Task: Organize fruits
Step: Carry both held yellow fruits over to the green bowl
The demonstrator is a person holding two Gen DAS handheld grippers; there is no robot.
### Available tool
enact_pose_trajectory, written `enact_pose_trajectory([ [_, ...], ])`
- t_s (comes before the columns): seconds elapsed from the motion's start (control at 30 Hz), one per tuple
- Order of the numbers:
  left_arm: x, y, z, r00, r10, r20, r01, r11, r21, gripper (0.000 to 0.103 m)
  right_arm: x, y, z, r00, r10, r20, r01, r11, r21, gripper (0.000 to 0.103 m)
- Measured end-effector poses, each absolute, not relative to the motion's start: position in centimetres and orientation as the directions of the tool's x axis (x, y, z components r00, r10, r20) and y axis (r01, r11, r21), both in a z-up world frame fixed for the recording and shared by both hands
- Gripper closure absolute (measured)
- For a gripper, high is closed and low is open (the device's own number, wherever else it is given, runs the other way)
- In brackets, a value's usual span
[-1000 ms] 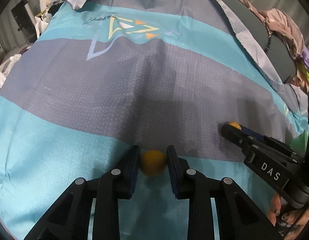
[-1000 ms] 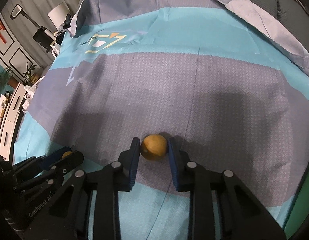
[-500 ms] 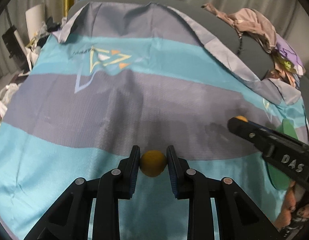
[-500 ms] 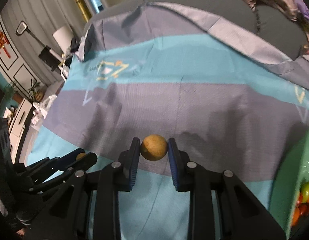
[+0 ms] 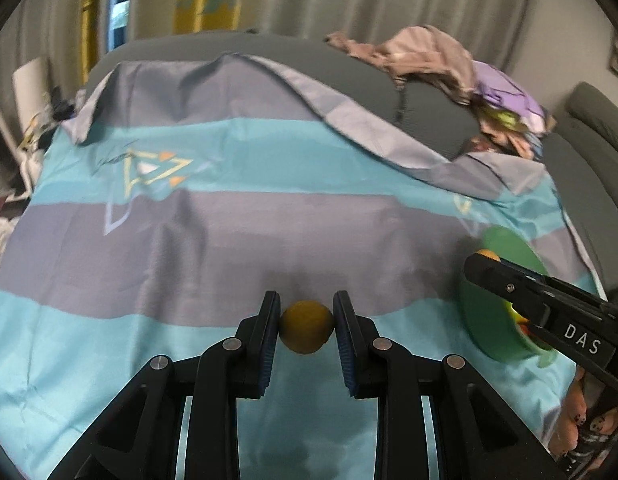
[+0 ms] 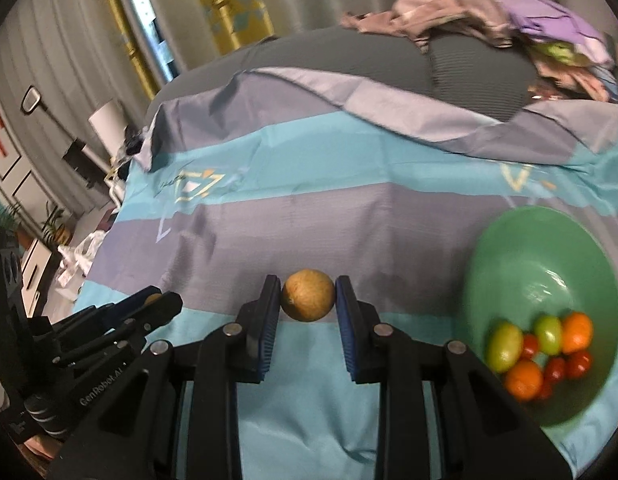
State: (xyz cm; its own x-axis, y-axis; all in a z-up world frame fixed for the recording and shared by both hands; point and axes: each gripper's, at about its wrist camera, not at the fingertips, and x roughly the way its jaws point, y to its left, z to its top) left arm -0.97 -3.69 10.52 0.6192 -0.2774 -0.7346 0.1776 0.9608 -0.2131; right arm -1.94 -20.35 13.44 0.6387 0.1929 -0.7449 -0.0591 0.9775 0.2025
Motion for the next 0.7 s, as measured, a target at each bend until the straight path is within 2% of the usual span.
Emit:
enact_pose_trajectory([
  [0.47, -1.2, -14.7, 13.5, 0.622, -0.359, -0.695, 0.347, 0.923, -0.166, 0.075, -5.0, -28.9, 15.9, 0.732, 0.077, -0.677, 0.088, 0.975, 0.206, 0.074],
  [0.7, -1.7, -19.9, 13.2, 0.593, -0.398, -0.701, 0.424, 0.893, -0.148, 0.075, -6.1, -32.9, 16.0, 0.735, 0.008, -0.678, 0.188, 0.958, 0.215, 0.074],
])
